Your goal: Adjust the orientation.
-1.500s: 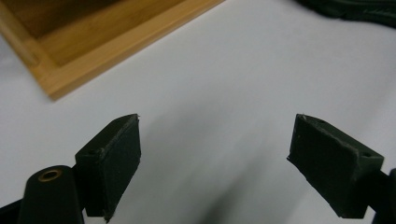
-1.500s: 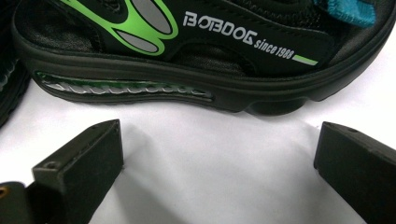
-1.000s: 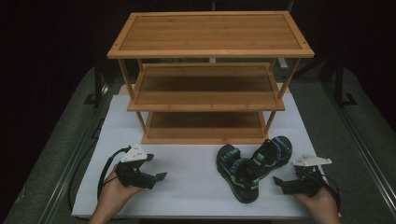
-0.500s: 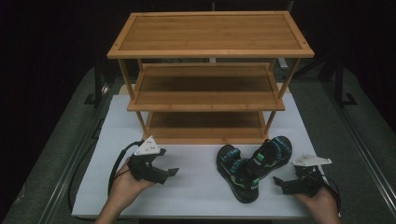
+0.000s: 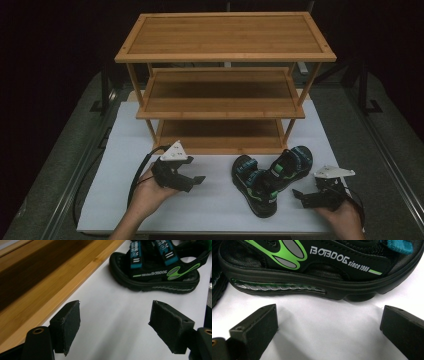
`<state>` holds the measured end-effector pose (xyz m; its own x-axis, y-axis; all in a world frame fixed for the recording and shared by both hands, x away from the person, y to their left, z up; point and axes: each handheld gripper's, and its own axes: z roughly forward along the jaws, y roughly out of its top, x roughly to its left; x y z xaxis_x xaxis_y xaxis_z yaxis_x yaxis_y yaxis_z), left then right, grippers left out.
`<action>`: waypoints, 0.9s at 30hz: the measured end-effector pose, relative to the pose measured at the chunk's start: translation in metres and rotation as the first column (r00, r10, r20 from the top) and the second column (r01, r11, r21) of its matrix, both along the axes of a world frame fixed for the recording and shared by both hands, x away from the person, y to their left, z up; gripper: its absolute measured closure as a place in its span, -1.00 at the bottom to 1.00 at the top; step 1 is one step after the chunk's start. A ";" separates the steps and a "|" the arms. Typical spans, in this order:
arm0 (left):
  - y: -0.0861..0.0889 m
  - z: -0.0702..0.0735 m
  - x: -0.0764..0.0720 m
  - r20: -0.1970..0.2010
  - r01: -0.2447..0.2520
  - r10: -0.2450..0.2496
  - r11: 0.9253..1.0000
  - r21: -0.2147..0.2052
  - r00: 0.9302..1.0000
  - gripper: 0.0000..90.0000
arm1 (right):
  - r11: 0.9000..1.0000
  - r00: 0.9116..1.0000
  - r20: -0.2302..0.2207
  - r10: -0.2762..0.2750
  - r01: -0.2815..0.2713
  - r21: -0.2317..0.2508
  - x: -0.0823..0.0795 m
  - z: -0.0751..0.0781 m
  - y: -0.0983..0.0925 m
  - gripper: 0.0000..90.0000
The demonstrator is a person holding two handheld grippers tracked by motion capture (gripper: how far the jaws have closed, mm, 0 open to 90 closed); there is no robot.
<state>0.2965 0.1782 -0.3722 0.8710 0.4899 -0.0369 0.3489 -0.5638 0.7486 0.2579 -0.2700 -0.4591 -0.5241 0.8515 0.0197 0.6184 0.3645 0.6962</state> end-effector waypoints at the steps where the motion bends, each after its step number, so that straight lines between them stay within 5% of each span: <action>1: -0.004 0.001 0.001 0.000 0.006 -0.006 1.000 0.000 1.000 -0.46 | 1.000 1.000 0.000 0.000 0.000 0.000 0.000 0.000 0.000 -0.98; 19: -0.072 0.012 0.010 -0.032 0.113 -0.113 0.994 -0.009 0.993 -0.14 | 1.000 1.000 0.001 -0.001 0.001 0.001 0.000 0.000 0.000 -0.98; 27: -0.099 0.009 0.016 -0.063 0.163 -0.163 0.987 -0.009 0.985 -0.05 | 1.000 1.000 0.001 -0.001 0.001 0.001 0.000 0.000 0.000 -0.98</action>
<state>0.3127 0.0792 -0.3629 0.9350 0.3414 -0.0962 0.2994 -0.6142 0.7302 0.2579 -0.2700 -0.4591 -0.5233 0.8519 0.0206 0.6183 0.3629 0.6971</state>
